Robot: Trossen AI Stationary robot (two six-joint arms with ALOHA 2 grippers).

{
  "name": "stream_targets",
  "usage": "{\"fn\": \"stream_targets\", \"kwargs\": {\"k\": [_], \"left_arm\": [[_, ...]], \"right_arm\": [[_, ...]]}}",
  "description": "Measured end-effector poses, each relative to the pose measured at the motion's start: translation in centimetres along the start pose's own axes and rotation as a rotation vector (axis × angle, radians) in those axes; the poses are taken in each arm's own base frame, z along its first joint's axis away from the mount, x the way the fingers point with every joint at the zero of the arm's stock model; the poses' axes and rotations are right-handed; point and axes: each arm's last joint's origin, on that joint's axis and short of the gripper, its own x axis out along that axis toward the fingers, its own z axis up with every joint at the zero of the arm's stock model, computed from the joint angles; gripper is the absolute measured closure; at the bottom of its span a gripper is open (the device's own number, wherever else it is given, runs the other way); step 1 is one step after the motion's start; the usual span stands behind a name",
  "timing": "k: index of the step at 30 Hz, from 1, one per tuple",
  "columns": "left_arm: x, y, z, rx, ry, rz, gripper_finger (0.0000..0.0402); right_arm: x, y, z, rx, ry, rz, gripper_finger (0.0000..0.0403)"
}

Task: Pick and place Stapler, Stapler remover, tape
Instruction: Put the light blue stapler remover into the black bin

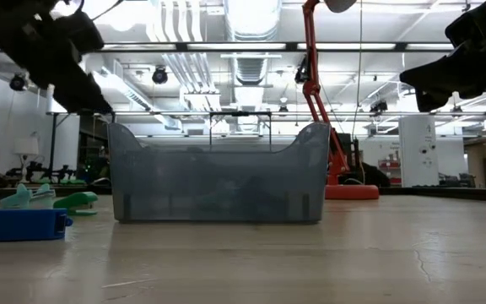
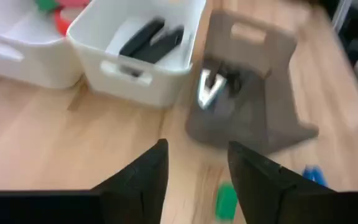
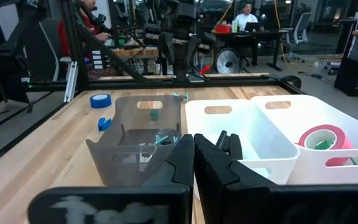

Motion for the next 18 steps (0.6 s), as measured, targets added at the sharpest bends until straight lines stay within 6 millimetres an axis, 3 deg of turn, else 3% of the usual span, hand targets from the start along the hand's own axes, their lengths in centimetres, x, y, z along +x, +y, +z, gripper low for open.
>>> {"fn": "stream_targets", "kwargs": {"k": [4,8,14,18], "left_arm": [[-1.1,0.2,-0.3,0.030,0.225,0.071,0.0228],[-2.0,0.2,-0.2,0.022,0.334,0.109,0.0232],[-1.1,0.6,-1.6,0.024,0.477,0.159,0.0232],[0.0,0.7,-1.6,-0.122,0.489,0.251,0.0234]], "right_arm": [[0.0,0.0,0.0,-0.001,-0.001,0.000,0.0394],[0.0,0.0,0.0,0.000,-0.001,0.000,0.0394],[0.0,0.0,0.0,-0.001,-0.002,0.000,0.0394],[0.0,0.0,0.0,0.001,-0.003,0.000,0.0394]]}}
